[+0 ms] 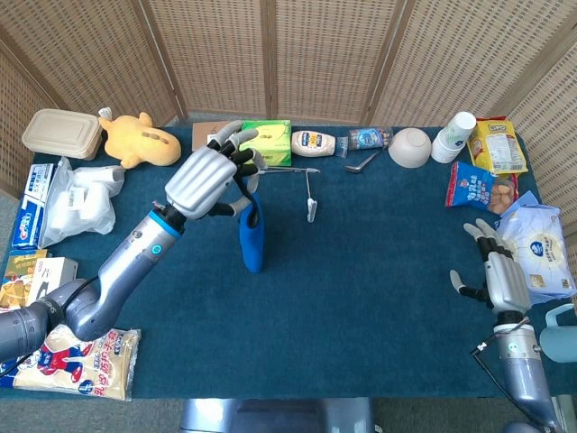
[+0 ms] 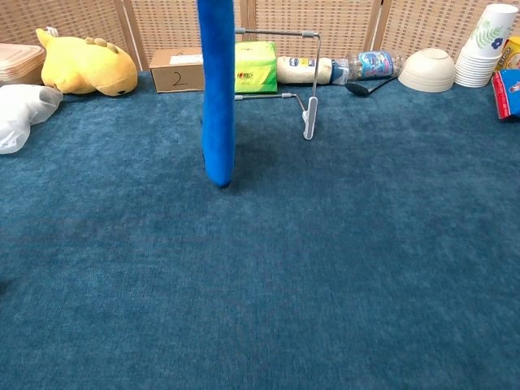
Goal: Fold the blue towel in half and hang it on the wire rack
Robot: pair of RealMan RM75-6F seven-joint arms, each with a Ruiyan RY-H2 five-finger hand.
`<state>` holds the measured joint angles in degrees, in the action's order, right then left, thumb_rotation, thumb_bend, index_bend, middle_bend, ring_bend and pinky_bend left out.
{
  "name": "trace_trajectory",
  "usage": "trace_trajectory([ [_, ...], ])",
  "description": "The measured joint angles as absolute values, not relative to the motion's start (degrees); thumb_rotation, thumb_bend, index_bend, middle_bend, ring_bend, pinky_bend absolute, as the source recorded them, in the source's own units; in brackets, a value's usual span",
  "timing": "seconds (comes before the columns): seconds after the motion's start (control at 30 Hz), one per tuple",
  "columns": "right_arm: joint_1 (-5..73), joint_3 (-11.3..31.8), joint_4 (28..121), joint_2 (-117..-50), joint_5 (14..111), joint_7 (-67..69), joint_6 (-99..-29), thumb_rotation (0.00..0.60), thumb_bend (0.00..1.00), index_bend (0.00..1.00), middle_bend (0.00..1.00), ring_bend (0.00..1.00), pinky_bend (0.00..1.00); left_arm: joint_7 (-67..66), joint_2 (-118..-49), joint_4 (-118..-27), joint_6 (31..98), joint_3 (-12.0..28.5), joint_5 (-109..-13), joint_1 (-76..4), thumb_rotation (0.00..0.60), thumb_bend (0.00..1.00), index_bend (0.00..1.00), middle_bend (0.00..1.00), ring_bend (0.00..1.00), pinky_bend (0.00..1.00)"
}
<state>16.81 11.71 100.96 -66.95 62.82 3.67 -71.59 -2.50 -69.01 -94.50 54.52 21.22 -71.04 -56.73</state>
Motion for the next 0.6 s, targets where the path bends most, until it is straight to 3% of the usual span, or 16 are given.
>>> trace_trajectory([
  [0.33, 15.08, 10.45, 96.93, -68.07, 64.74, 9.29, -69.96, 0.6, 0.35, 0.12, 0.02, 0.0, 0.0, -9.17, -69.34, -94.34, 49.31, 25.25, -54.04, -63.27, 0.6, 0.53, 0.77, 0.37, 0.12, 0.0],
  [0.6, 13.76, 10.18, 95.47, -68.4, 64.77, 10.93, -69.69, 0.6, 0.34, 0.12, 0.02, 0.0, 0.0, -13.75, -72.0, -87.82, 46.55, 26.09, -44.65, -69.38, 0.6, 0.54, 0.77, 0.37, 0.12, 0.0],
])
